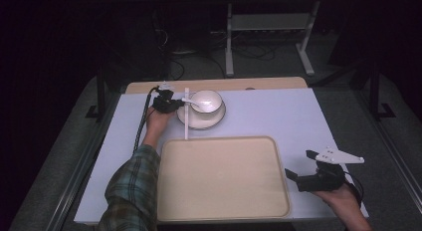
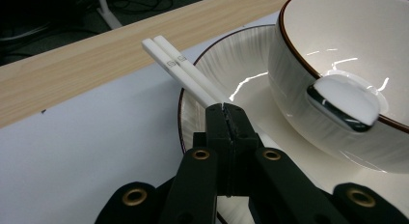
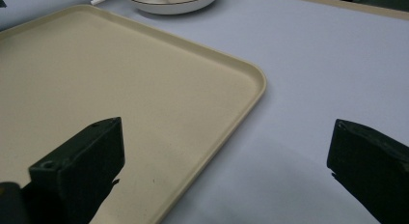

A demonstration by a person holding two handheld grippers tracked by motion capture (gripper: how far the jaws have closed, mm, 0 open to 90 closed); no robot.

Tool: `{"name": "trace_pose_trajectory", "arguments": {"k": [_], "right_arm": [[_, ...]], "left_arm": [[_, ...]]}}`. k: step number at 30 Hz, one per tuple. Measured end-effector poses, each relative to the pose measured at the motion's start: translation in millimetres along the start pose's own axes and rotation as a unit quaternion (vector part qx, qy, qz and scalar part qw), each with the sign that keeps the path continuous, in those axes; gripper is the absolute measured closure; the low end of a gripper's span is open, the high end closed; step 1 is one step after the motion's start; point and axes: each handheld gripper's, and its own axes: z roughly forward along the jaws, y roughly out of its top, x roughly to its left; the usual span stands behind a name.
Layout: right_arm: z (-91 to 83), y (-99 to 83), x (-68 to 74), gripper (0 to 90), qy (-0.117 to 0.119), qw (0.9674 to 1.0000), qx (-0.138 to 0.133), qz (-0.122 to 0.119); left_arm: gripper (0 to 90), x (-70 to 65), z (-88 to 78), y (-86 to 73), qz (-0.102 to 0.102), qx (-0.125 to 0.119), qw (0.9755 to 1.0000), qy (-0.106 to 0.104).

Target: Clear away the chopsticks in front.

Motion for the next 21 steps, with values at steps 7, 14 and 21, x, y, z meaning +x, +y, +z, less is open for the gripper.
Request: {"name": "trace_pose_trajectory", "arguments": {"k": [7, 14, 21], "right_arm": [[0.2, 0.0, -0.2, 0.0, 0.001, 1.0, 0.0, 0.001], [0.4, 0.1, 0.1, 0.0, 0.001, 1.0, 0.0, 0.0], [0.7, 0.2, 0.1, 0.0, 0.002, 1.0, 0.001, 0.0]], "left_arm": [[89.5, -1.6, 4.1, -1.2, -0.004, 0.002, 1.0, -0.007], [89.6, -5.7, 8.0, -2.6, -0.007, 0.006, 0.9997, -0.023], [89.6, -7.7, 8.4, -2.2, -0.007, 0.006, 0.9995, -0.029]]}}
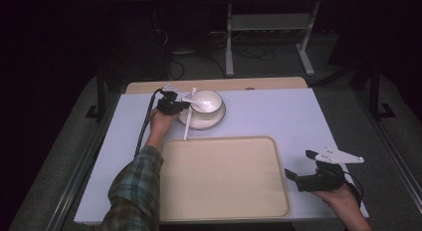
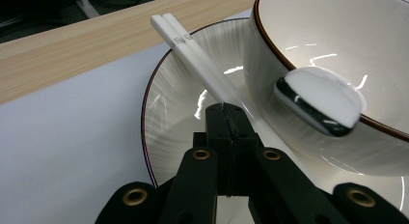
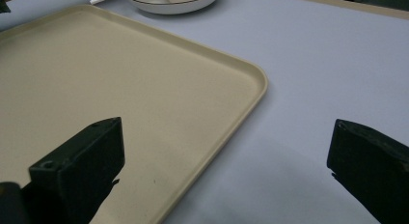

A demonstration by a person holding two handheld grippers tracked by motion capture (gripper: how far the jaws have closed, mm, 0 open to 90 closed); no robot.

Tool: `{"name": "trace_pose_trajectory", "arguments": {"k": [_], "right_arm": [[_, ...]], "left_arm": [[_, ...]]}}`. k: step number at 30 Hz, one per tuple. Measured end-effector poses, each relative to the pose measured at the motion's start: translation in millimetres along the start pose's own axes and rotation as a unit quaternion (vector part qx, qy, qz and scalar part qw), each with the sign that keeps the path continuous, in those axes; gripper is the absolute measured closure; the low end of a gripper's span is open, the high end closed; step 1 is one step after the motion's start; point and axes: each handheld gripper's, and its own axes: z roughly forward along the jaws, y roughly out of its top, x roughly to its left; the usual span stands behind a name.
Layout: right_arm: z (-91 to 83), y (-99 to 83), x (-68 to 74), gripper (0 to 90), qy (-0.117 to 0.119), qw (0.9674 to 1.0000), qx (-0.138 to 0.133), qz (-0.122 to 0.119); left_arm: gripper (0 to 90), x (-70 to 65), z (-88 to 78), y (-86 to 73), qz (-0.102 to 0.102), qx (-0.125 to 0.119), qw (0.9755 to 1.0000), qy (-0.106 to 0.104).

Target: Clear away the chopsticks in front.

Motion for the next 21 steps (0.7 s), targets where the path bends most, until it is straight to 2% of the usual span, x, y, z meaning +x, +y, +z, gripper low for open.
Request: {"name": "trace_pose_trajectory", "arguments": {"k": [7, 9, 10, 13, 16, 21], "right_arm": [[-0.1, -0.1, -0.3, 0.0, 0.0, 1.0, -0.001, 0.0], [0.0, -0.1, -0.5, 0.0, 0.0, 1.0, 0.0, 0.001], [0.2, -0.1, -0.6, 0.0, 0.0, 1.0, 0.0, 0.0], [0.2, 0.0, -0.2, 0.0, 0.0, 1.0, 0.0, 0.0], [0.2, 0.5, 1.0, 0.0, -0.001, 1.0, 0.0, -0.002], [0.6, 0.9, 1.9, 0.0, -0.001, 1.0, 0.001, -0.004]], "left_arm": [[89.3, 2.6, -6.0, -1.4, -0.004, 0.003, 1.0, 0.007], [89.2, 3.4, -10.1, -3.5, -0.008, 0.01, 0.9999, 0.011], [89.2, 3.9, -15.0, -6.7, -0.015, 0.013, 0.9998, 0.01], [89.2, 3.5, -21.0, -9.6, -0.017, 0.016, 0.9997, 0.01], [89.4, 1.6, -35.3, -14.6, -0.027, 0.014, 0.9995, 0.005], [89.5, -3.5, -48.8, -18.3, -0.024, 0.011, 0.9997, 0.002]]}}
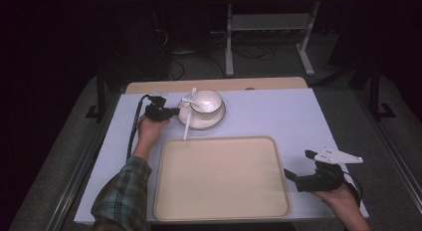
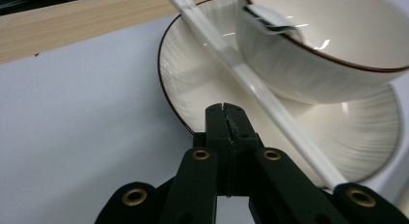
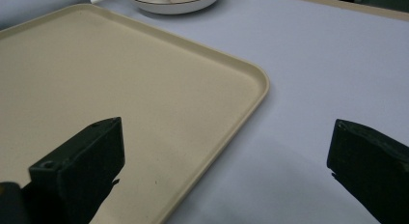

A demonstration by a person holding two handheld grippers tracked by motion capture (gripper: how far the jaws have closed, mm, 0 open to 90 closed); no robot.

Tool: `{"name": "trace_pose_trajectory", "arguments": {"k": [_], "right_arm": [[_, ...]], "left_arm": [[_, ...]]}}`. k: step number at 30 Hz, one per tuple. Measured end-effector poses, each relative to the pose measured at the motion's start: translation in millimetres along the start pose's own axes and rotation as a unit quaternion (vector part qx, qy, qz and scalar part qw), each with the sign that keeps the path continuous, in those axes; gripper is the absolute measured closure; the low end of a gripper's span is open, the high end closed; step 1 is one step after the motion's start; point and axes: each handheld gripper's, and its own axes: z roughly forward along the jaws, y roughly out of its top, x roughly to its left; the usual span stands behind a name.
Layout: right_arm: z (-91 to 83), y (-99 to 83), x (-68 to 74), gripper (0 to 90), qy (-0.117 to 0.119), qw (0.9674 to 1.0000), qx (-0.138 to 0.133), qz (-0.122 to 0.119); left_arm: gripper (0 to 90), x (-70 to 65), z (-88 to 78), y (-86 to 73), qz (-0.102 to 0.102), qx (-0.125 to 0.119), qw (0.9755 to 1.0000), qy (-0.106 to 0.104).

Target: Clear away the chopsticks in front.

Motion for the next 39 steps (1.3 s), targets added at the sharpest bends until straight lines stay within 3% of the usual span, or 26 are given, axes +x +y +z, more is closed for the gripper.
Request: {"name": "trace_pose_trajectory", "arguments": {"k": [12, 19, 28, 31, 35, 39], "right_arm": [[-0.3, 1.1, 2.6, 0.0, 0.001, 1.0, 0.0, -0.005], [-0.2, 1.4, 3.0, 0.0, 0.0, 1.0, -0.001, -0.008], [-0.3, 1.7, 3.9, 0.0, -0.002, 1.0, 0.001, -0.009], [-1.2, 1.6, 4.7, 0.0, -0.002, 0.9999, 0.0, -0.01], [-1.4, 1.5, 4.4, 0.0, -0.002, 0.9999, 0.0, -0.01], [-1.3, 1.6, 4.6, 0.0, -0.002, 0.9999, 0.0, -0.011]], "left_arm": [[89.5, -32.3, -30.3, -11.2, 0.016, 0.005, 0.9996, -0.021], [89.5, -60.9, -40.6, -20.1, 0.026, 0.016, 0.9982, -0.052], [89.5, -85.7, -32.7, -21.8, 0.041, 0.03, 0.9959, -0.074], [89.5, -95.8, -21.5, -23.9, 0.052, 0.05, 0.9937, -0.085], [89.5, -101.0, -14.8, -25.1, 0.066, 0.062, 0.9926, -0.081], [89.5, -100.8, -13.6, -25.6, 0.066, 0.063, 0.9928, -0.078]]}}
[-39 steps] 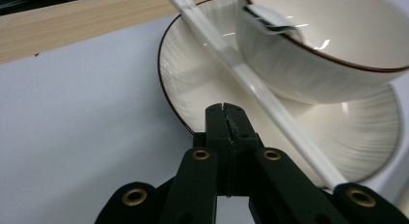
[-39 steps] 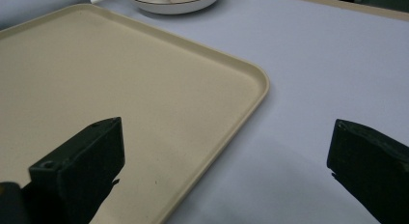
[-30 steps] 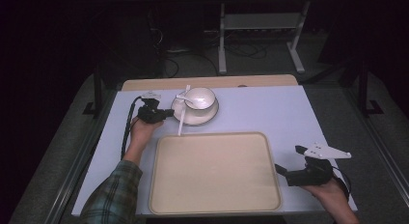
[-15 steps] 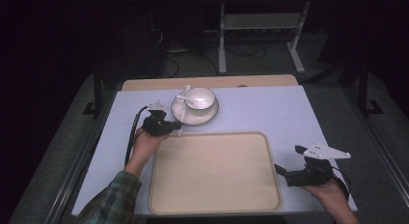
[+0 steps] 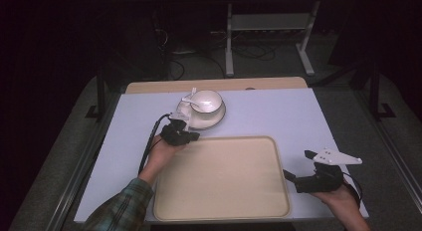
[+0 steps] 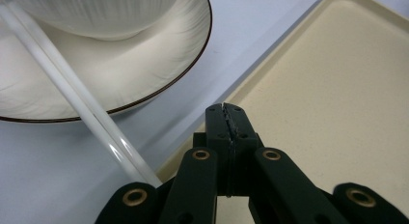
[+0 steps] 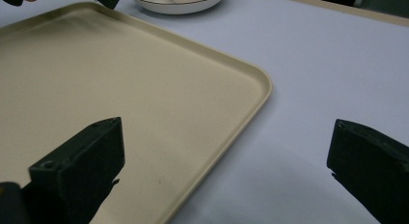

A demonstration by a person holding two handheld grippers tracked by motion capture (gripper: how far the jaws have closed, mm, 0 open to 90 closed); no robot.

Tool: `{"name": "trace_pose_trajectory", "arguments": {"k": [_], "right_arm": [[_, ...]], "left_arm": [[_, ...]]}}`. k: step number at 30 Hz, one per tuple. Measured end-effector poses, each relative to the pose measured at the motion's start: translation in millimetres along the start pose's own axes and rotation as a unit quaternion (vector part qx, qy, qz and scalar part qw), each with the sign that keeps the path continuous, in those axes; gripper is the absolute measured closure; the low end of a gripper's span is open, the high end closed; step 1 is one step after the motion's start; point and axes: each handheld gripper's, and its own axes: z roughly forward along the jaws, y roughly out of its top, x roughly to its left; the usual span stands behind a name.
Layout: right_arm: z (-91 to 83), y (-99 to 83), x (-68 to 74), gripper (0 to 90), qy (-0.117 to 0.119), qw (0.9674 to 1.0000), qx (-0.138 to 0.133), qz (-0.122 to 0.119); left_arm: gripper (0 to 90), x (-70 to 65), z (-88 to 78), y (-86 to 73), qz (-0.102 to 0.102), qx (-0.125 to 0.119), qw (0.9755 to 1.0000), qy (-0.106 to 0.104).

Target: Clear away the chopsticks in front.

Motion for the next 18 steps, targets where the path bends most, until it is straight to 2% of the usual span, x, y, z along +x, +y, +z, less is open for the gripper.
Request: {"name": "trace_pose_trajectory", "arguments": {"k": [13, 18], "right_arm": [[0.2, -0.1, -0.8, 0.0, 0.0, 1.0, 0.0, 0.002], [0.2, -0.1, -0.8, 0.0, 0.0, 1.0, 0.0, 0.002]], "left_arm": [[89.6, 14.1, -4.3, -4.8, -0.011, 0.008, 0.9995, 0.029], [89.5, 20.7, -9.4, -6.5, -0.021, 0.002, 0.9991, 0.038]]}}
